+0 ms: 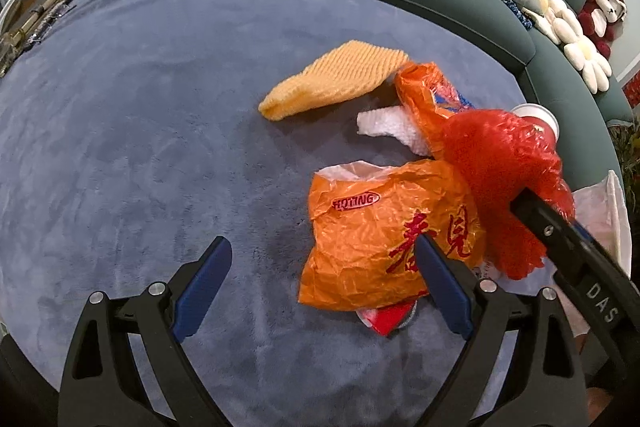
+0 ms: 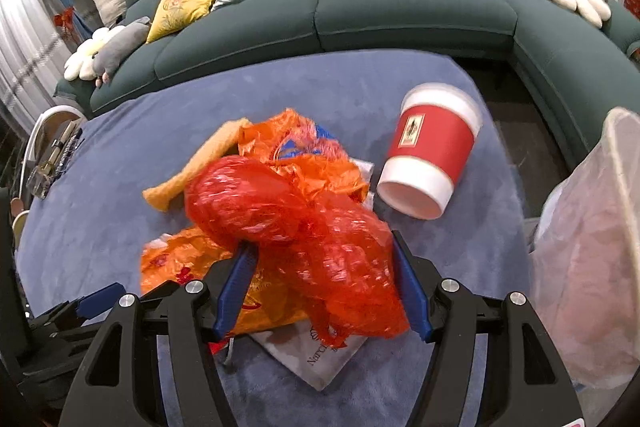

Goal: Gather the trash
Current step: 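Return both tools to the pile and grasp the red plastic bag with the right tool, then grasp the orange printed plastic bag with the left tool while the right tool holds the red bag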

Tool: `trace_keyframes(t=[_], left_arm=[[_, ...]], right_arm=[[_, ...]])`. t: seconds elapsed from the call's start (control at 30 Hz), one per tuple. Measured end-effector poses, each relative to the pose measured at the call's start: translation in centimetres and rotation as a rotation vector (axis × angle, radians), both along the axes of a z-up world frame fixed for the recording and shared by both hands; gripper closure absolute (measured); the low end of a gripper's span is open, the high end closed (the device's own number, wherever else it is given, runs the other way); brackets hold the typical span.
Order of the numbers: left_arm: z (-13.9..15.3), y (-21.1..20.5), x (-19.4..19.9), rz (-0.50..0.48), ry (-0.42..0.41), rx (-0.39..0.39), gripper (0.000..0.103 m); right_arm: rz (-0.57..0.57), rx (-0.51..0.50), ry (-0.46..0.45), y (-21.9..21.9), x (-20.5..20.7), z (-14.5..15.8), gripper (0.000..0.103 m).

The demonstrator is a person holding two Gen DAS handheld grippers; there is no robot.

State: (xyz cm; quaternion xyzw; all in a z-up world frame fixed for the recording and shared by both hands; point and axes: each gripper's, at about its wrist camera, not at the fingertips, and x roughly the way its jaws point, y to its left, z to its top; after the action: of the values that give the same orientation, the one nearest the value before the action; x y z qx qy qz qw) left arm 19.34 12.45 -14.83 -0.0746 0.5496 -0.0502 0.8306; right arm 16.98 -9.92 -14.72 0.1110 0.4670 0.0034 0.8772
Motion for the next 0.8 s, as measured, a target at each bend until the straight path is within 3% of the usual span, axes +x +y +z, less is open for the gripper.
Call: trace_keyframes(t=[0.1,0.17,0.23,0.4,0.53,0.8], left_arm=[[-0.4,-0.2,0.3,-0.007,0.009,-0.002,0.017],[-0.7,-0.3,0.4,-0.015,0.018,-0.014,0.029],[-0.8,-0.4,0.5,-0.019,0.026,-0.022,0.034],[0.1,-0.8,0.1,-0.028,-0.005,0.007,0.061],[1.3,-0.9,-0.4,-0.039,-0.032,0.028,0.101],[5.1,-0.6,-1.9,-0.027,-0.108,0.014,0.103]], right_arm=[[0.003,0.023,0.025,0.0,0.2,-1.2,0.053],[0.007,0.033,0.03,0.1,0.1,-1.5,0.06],[0.018,0.036,0.02,0.3,-0.1,-1.4,0.067],[0.037,0.047,-0.006,0.5,-0.6,-0.2,0.075],[0.038,0.064,-0.041,0.5,-1.1,1.5,0.076],[0.031,0.074,-0.14,0.1,-2.9,5.9,0.077]])
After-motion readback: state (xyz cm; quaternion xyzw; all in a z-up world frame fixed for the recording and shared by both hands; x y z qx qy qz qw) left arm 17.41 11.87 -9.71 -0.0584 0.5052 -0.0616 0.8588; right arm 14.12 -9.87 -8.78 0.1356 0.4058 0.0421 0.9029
